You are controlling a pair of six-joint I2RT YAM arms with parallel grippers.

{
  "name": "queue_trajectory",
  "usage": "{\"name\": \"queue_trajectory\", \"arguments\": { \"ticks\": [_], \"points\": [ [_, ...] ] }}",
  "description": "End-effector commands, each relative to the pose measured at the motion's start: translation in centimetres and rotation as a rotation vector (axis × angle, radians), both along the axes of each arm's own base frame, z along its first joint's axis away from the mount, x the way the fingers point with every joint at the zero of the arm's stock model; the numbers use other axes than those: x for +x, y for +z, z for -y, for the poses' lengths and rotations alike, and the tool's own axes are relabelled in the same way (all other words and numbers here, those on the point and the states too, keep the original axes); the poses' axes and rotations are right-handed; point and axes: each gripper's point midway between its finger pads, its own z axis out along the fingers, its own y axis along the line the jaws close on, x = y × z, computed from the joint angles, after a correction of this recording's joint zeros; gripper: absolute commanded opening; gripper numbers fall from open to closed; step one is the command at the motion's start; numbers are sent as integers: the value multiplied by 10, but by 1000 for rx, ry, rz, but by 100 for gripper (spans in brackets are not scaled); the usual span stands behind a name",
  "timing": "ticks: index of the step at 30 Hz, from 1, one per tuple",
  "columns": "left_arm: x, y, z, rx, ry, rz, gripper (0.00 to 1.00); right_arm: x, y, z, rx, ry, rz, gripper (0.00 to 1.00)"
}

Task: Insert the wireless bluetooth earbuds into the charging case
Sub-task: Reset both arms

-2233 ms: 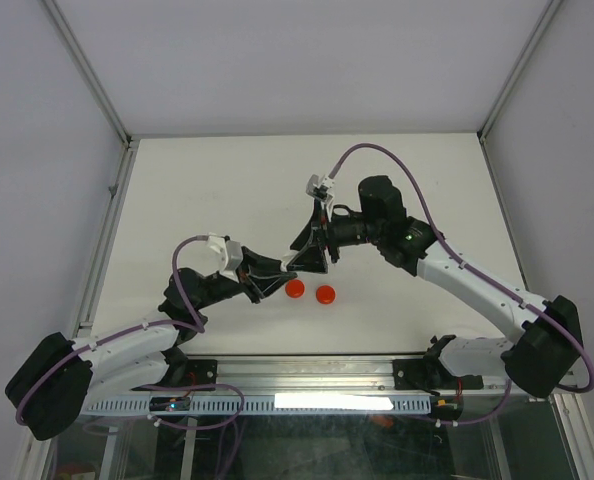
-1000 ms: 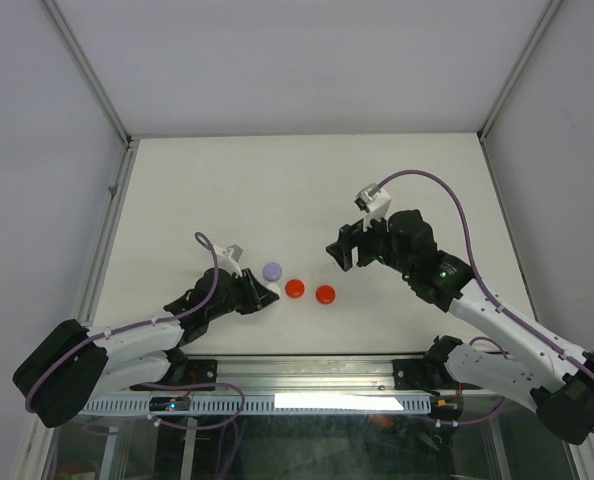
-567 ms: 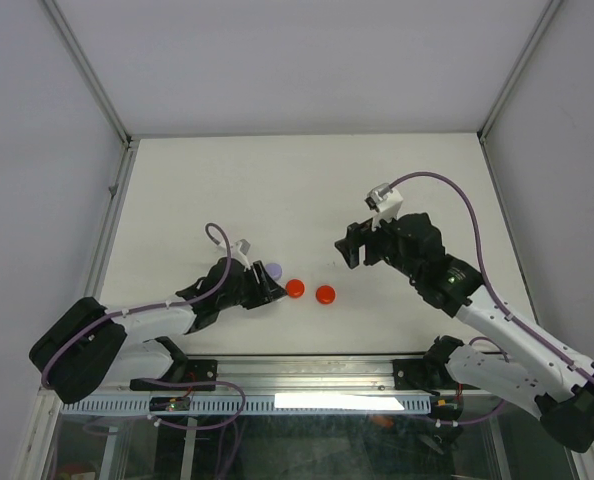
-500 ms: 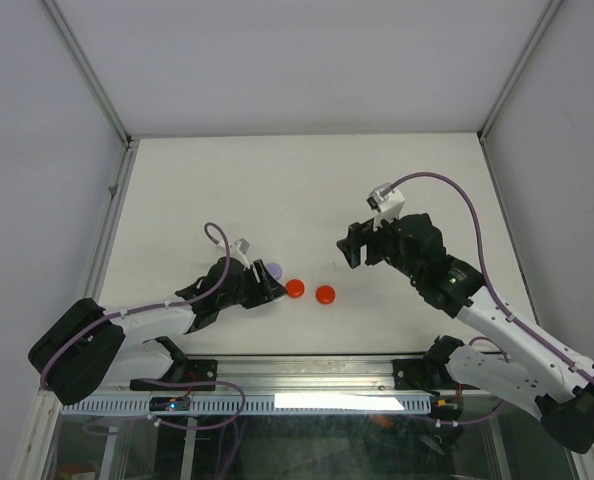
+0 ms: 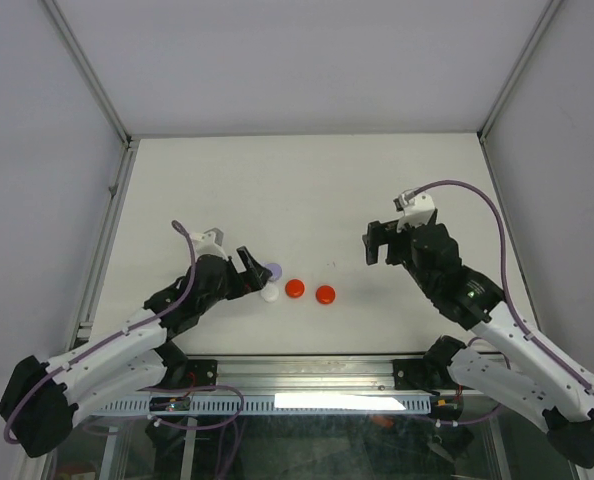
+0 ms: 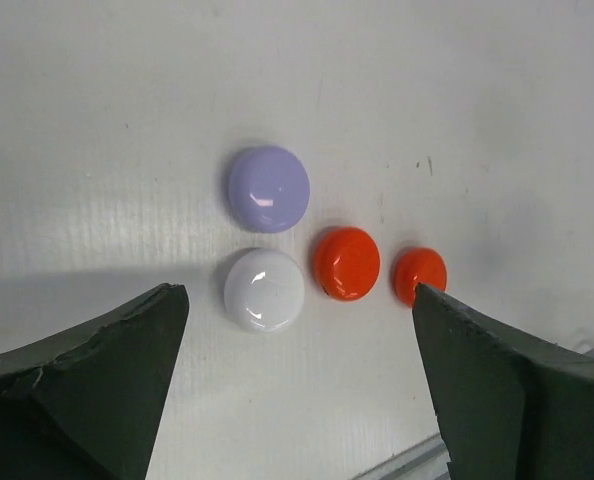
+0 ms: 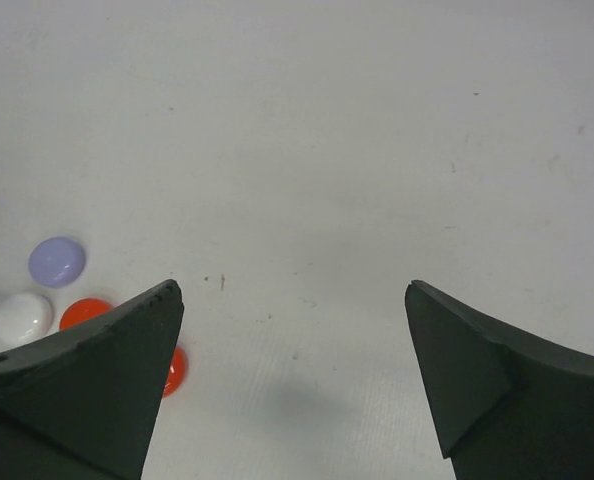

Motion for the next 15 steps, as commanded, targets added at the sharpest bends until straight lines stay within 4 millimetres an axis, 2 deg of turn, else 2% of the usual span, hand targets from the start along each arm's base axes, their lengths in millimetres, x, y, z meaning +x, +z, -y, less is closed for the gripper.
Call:
{"name": "queue_trajectory", "arguments": {
  "ticks": [1,6,9,12,15],
  "points": [
    [17,51,-32,86,108,149,98,0,17,46,-2,-211,81,98],
    [19,120,-64,153,165,342,99,-11,39,81,57,-344,172,99],
    [14,160,-82,160,191,476,99,-19,52,94,94,-368,232,99],
    [10,185,-101,180,237,580,99,-26,61,102,122,-375,271,99],
    [9,198,-110,218,241,676,99,-30,64,109,158,-396,296,99]
  ]
}}
